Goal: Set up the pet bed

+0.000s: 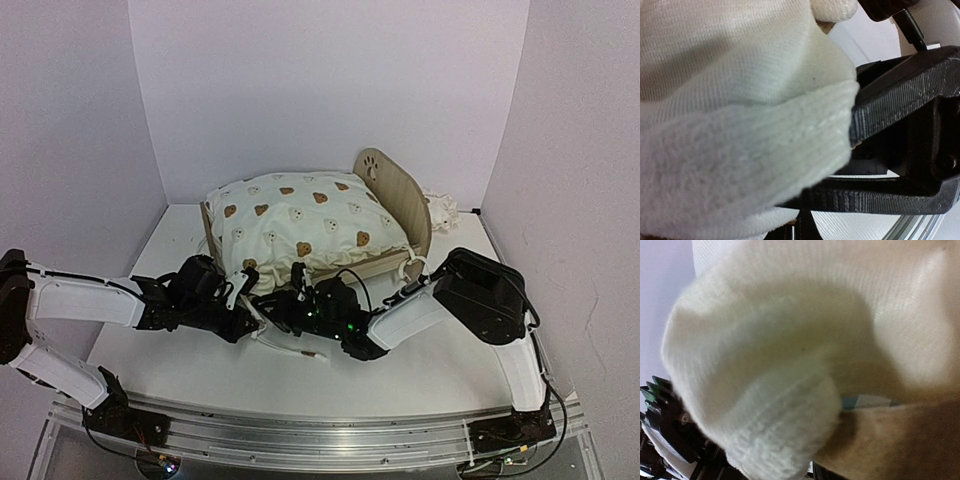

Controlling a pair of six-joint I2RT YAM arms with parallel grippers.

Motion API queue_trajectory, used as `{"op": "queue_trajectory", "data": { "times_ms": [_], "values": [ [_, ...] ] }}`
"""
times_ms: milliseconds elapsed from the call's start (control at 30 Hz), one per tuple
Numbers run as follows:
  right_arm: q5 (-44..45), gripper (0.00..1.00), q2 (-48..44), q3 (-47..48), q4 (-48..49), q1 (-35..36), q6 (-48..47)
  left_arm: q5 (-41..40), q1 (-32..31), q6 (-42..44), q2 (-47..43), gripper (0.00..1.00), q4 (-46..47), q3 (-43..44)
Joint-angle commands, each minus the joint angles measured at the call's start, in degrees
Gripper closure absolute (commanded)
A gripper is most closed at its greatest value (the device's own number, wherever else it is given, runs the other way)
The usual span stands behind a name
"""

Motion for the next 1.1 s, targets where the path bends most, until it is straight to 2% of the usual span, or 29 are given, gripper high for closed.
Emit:
{"op": "queue_trajectory", "data": {
  "times_ms": [0, 133, 300, 467, 600, 700, 833, 900, 1000, 1067],
  "values": [
    [0.43, 0.80, 2.04, 3.08, 2.08, -0.38, 4.13, -1.31, 0.43, 0.05, -0.54, 1.00, 0.38, -0.71],
    [1.85, 0.99, 0.84, 0.99, 2.22, -0.36, 3.15, -1.41, 0.43, 0.05, -0.81, 1.00, 0.30, -0.80],
    [4.18, 1.00, -2.20, -3.33, 2.15, -0.38, 2.42, -1.32, 0.43, 0.76, -1.34, 0.99, -0.43, -0.40],
    [4.92, 1.00, -5.33, -7.67, 1.57, -0.36, 2.43, -0.25, 0.43, 6.59, -3.05, 0.88, -4.43, 2.36],
    [5.62, 1.00, -7.48, -10.60, 0.35, -0.33, 2.44, 10.32, 0.43, 16.63, -5.76, 0.78, -9.44, 4.62],
    [7.10, 1.00, -8.83, -12.83, -1.95, -0.40, 3.08, 18.31, 0.43, 25.81, -10.14, 0.66, -10.99, 4.74],
    [8.72, 1.00, -9.72, -14.03, -6.77, -0.34, 4.71, 33.73, 0.19, 46.88, -14.32, 0.44, -14.96, 4.40],
    [10.20, 1.00, -10.66, -14.28, -9.43, -0.39, 4.70, 32.84, -1.32, 52.14, -12.53, 0.39, -16.19, 5.62],
    [13.30, 1.00, -12.74, -13.97, -16.98, -0.40, 3.07, 26.54, -4.98, 57.77, -3.86, 0.39, -18.58, 10.55],
    [13.61, 1.00, -12.84, -13.31, -18.29, -0.76, 2.30, 22.20, -6.56, 60.55, 1.65, 0.38, -18.22, 14.21]
  ]
}}
